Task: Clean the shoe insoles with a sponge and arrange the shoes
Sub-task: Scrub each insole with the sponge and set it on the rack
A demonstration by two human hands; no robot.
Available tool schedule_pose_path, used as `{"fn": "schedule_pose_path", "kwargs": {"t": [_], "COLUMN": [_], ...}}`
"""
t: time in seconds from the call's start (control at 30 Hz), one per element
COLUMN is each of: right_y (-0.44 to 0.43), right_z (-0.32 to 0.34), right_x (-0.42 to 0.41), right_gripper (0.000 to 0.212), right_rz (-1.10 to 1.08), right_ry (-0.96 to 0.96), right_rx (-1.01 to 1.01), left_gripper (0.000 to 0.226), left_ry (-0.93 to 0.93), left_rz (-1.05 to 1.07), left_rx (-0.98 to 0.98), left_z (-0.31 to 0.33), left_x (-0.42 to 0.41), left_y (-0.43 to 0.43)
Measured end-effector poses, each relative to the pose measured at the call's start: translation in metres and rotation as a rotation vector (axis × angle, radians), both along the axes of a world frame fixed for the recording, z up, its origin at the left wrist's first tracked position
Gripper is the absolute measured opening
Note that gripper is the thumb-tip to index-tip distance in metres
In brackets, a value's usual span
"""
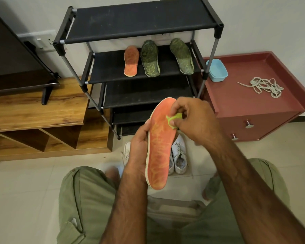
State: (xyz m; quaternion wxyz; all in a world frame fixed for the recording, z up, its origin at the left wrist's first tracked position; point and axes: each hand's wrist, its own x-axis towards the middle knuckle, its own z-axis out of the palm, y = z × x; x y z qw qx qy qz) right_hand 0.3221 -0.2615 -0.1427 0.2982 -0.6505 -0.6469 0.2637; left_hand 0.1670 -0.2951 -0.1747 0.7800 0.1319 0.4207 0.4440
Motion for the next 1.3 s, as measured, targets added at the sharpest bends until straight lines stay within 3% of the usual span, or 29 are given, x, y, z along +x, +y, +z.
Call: {"fn": "schedule_pose_path", "kwargs": {"t": [0.1,0.3,0.53,0.63,0.8,1.03,1.17,1.3], "right_y": [-0.001,-0.004,-0.021,-0.024,-0.028,-0.029,-0.029,-0.027], "right_z": [0.003,-0.009,-0.028,-0.027,-0.029,-0.018,-0.016,-0.006], "right_x": [0.0,-0.003,-0.009,-0.01,-0.012,-0.011,-0.005,0.005], "right_gripper": [0.023,0.015,0.026,0.019,0.027,0.026,0.013,0.023], "right_rz": [0.205,-0.035,-0.056,-0.153,-0.219,-0.226,-0.211,-0.124], "right_ry": [-0.065,0.202,-0.046,-0.056,0.013,0.409,0.577,0.692], "right_rx": [-0.149,-0.01,-0.112,-0.071,0.043,-0.134,-0.237,-0.305], "left_gripper": [0.05,0.044,0.052,0.048,0.044,0.04,0.042,0.049], "left_ry": [-0.007,0.0,-0.008,0.013,0.058,0.029,0.024,0.054], "left_rz": [0.012,0.009,-0.044,-0.067,-0.095,-0.128,-0.143,-0.144], "left_rx": [-0.013,-0.002,0.001,-0.022,-0.015,0.057,0.038,0.024], "left_z": [0.004,0.016,0.016,0.013,0.012,0.016,0.013,0.009], "left_x": [0.002,0.007,0.007,0.006,0.005,0.003,0.002,0.001], "left_y": [-0.001,-0.004,-0.007,-0.008,-0.009,-0.011,-0.008,-0.005]}}
